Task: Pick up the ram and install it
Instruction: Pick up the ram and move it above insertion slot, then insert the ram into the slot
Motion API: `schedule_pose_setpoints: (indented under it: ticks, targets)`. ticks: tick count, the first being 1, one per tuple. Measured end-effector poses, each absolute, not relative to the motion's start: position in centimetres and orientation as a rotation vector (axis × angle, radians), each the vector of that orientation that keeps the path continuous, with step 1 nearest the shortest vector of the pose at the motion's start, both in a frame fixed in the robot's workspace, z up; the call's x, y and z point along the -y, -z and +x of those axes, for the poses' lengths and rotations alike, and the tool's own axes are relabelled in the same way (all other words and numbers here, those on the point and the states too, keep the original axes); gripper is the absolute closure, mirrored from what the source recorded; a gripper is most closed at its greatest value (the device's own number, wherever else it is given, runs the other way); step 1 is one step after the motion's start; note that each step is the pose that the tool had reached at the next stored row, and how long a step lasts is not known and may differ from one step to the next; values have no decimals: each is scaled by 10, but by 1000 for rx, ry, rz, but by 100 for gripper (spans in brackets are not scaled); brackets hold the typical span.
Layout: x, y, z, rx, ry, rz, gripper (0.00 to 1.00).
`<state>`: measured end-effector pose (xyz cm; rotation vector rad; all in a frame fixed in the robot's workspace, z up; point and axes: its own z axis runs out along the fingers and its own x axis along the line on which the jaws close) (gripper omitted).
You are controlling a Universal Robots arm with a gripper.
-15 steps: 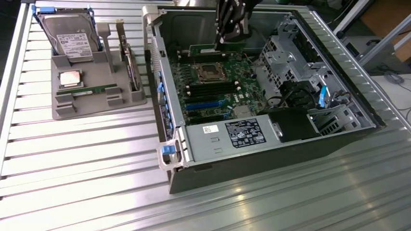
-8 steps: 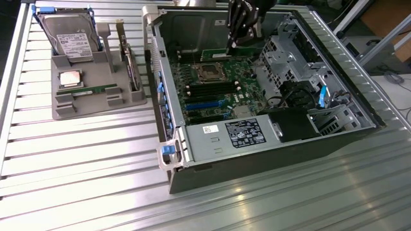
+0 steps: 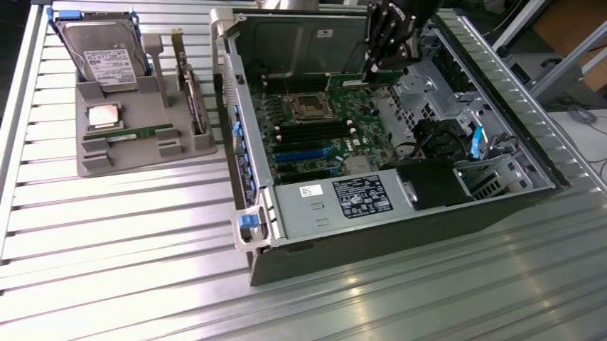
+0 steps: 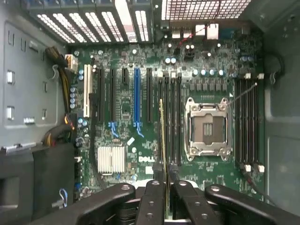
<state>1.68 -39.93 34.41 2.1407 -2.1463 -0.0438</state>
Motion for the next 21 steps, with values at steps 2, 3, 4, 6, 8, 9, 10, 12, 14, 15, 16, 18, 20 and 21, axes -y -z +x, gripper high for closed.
schedule_pose_setpoints:
  ticks: [2, 3, 4, 6, 8, 9, 10, 12, 14, 15, 16, 18, 20, 21]
  targets:
    - [399, -344, 18, 2146, 44, 2140, 86]
    - [399, -344, 18, 2154, 28, 2147, 86]
    - [399, -344, 18, 2161, 13, 2153, 86]
    - [399, -344, 18, 2181, -29, 2171, 86]
    - [399, -344, 18, 2200, -69, 2187, 86]
    - [399, -344, 18, 2200, -69, 2187, 86]
    - [399, -344, 18, 2200, -70, 2187, 86]
    - [399, -344, 18, 2200, -71, 2187, 86]
    - [399, -339, 14, 2199, -77, 2184, 86]
    - [397, -335, 9, 2201, -78, 2181, 86]
    - [395, -331, 7, 2207, -80, 2172, 86]
    - [394, -327, 6, 2224, -81, 2152, 86]
    - [394, -321, 6, 2261, -80, 2112, 86]
    - [394, -318, 2, 2265, -81, 2107, 86]
